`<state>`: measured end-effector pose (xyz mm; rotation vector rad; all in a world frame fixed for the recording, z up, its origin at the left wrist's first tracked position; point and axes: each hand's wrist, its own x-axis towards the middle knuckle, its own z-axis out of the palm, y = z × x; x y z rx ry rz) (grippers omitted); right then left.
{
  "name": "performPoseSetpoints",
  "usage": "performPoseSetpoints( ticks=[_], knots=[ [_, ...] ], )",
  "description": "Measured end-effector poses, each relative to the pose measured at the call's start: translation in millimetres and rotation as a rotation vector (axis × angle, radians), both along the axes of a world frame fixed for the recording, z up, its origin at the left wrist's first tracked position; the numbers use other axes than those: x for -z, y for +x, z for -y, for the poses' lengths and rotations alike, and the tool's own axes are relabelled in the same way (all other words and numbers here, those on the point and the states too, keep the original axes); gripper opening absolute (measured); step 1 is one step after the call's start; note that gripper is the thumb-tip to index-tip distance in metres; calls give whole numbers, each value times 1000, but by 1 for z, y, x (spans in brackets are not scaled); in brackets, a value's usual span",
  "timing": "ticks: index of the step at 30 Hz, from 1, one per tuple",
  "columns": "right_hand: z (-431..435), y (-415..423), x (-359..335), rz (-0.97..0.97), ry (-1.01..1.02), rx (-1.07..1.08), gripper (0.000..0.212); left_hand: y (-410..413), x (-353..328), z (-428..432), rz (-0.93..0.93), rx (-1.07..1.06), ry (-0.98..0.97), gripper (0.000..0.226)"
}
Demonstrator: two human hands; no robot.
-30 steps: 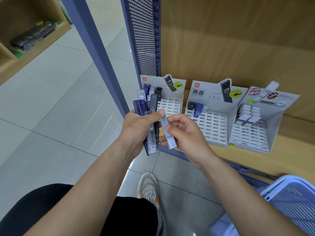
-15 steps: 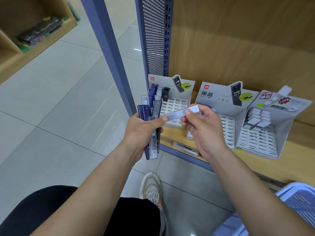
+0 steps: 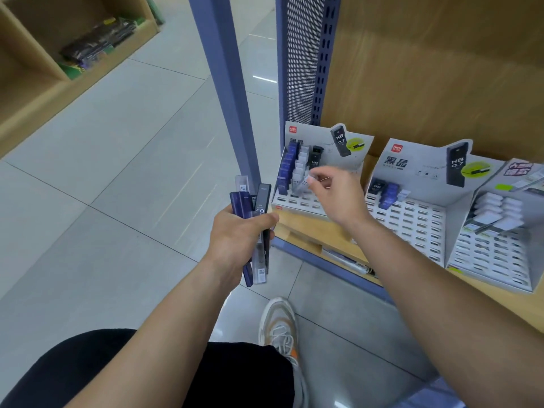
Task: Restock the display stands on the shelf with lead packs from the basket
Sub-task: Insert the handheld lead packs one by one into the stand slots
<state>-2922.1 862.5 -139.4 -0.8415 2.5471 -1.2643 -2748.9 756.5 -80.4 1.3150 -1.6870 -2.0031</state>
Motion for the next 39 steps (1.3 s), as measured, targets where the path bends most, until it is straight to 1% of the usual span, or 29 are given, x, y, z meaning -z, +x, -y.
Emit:
performPoseSetpoints(
  ticks=[5, 9, 13, 17, 20, 24, 28, 32, 34, 35, 36, 37, 38, 39],
  knots=[
    [10, -12, 12, -76, 56, -33, 18, -2, 3, 4, 6, 6, 5, 25],
    [10, -19, 13, -97, 78, -64, 18, -3, 3, 3, 18, 19, -9, 24],
    [10, -20, 14, -103, 116, -144, 14, -4, 1, 2, 17, 9, -5, 23],
    [10, -20, 17, -203, 136, -153, 15, -4, 0, 1, 23, 10, -7, 23],
    [15, -17, 17, -265, 125, -140, 23, -5, -1, 0, 15, 13, -1, 23],
    [22, -14, 21, -350, 163, -167, 18, -5, -3, -1, 14, 17, -4, 24],
    [25, -12, 32, -361, 220, -176, 20, -7, -2, -1, 6, 20, -6, 22],
    [19, -6, 20, -285, 238, -174, 23, -9, -3, -2, -19, 34, -5, 22],
    [8, 1, 2, -250, 177, -110, 23, -10, -4, -3, -33, 66, -13, 22],
    [2, 6, -10, -184, 96, -70, 21, -11, -4, -4, -43, 86, -16, 22],
    [-5, 13, -22, -62, -13, -42, 18, -12, -4, -6, -52, 103, -13, 23],
    [-11, 21, -35, 106, -126, -34, 18, -13, -5, -7, -59, 117, -8, 23],
    [-15, 28, -49, 279, -208, -50, 19, -14, -5, -9, -62, 129, -5, 23],
    [-20, 35, -60, 414, -248, -87, 19, -14, -5, -12, -64, 145, -5, 23]
  ],
)
